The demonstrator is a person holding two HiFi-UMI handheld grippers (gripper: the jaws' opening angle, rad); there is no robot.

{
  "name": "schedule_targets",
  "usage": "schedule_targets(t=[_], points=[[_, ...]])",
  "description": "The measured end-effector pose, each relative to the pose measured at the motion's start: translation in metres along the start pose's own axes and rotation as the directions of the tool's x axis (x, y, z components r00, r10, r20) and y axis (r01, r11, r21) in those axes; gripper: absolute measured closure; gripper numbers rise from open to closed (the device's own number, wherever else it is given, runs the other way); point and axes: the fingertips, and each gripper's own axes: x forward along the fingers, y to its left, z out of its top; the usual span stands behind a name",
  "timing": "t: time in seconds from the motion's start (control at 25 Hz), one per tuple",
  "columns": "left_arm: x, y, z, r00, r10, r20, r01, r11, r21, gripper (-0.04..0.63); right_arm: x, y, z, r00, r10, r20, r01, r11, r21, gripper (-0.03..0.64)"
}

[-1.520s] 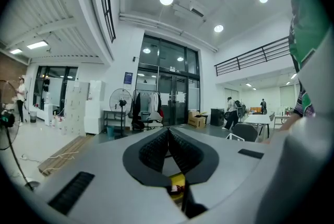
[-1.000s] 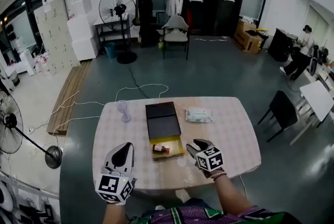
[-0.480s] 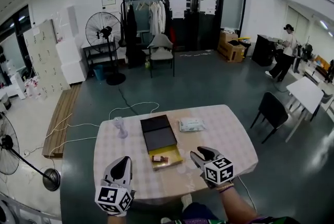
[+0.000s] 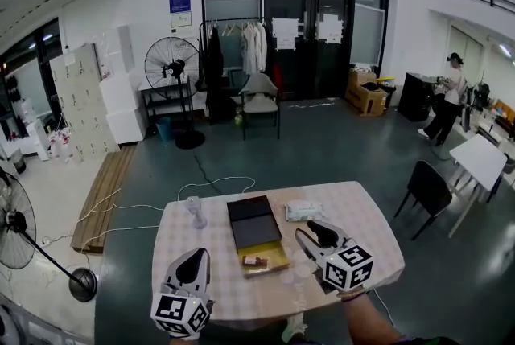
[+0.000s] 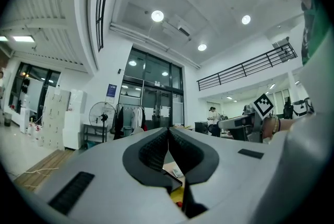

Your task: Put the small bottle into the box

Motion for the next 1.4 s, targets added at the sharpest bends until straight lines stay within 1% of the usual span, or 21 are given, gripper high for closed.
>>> schedule_targets(t=[0.12, 0.28, 0.4, 0.56, 0.68, 0.8, 0.92, 1.08, 1.24, 1.4], points=[[0.004, 0.003, 0.01, 1.0, 0.015, 0.02, -0.015, 1.0, 0.004, 0.571, 0.002, 0.004, 0.019, 0.999, 0.019, 0.049, -0.019, 1.0, 0.002, 0.459], [0.016, -0.001, 0.025, 0.999, 0.01, 0.047, -0.01, 1.0, 0.005, 0.571, 0.006, 0.011, 0.044, 0.994, 0.033, 0.1, -0.032, 0.999, -0.012, 0.459], [0.023, -0.003, 0.028, 0.998, 0.001, 0.068, -0.002, 1.0, 0.017, 0.571, 0.005, 0.012, 0.049, 0.992, 0.022, 0.121, -0.018, 0.999, -0.03, 0.459], [0.027, 0.0, 0.035, 0.997, 0.006, 0.08, -0.008, 1.0, 0.024, 0.571, -0.004, 0.006, 0.057, 0.99, -0.019, 0.142, 0.024, 0.999, -0.035, 0.461], [0.031, -0.002, 0.039, 0.995, 0.013, 0.095, -0.014, 1.0, 0.014, 0.571, -0.008, -0.002, 0.054, 0.99, -0.05, 0.135, 0.056, 0.997, -0.048, 0.472], [0.032, -0.006, 0.039, 0.994, 0.007, 0.106, -0.008, 1.0, 0.016, 0.571, -0.008, -0.003, 0.044, 0.99, -0.065, 0.127, 0.069, 0.997, -0.027, 0.483], [0.027, -0.006, 0.041, 0.993, 0.003, 0.114, -0.007, 0.999, 0.033, 0.571, -0.009, 0.002, 0.039, 0.99, -0.068, 0.124, 0.073, 0.997, -0.029, 0.501], [0.022, -0.006, 0.044, 0.991, 0.01, 0.13, -0.014, 1.0, 0.022, 0.571, -0.013, 0.0, 0.039, 0.989, -0.079, 0.124, 0.084, 0.996, -0.035, 0.519], [0.016, -0.006, 0.041, 0.991, 0.017, 0.13, -0.021, 0.999, 0.027, 0.571, -0.017, -0.001, 0.038, 0.987, -0.091, 0.135, 0.097, 0.994, -0.04, 0.531], [0.011, -0.002, 0.038, 0.992, 0.027, 0.124, -0.03, 0.999, 0.026, 0.571, -0.016, 0.003, 0.036, 0.987, -0.086, 0.136, 0.093, 0.995, -0.046, 0.537]])
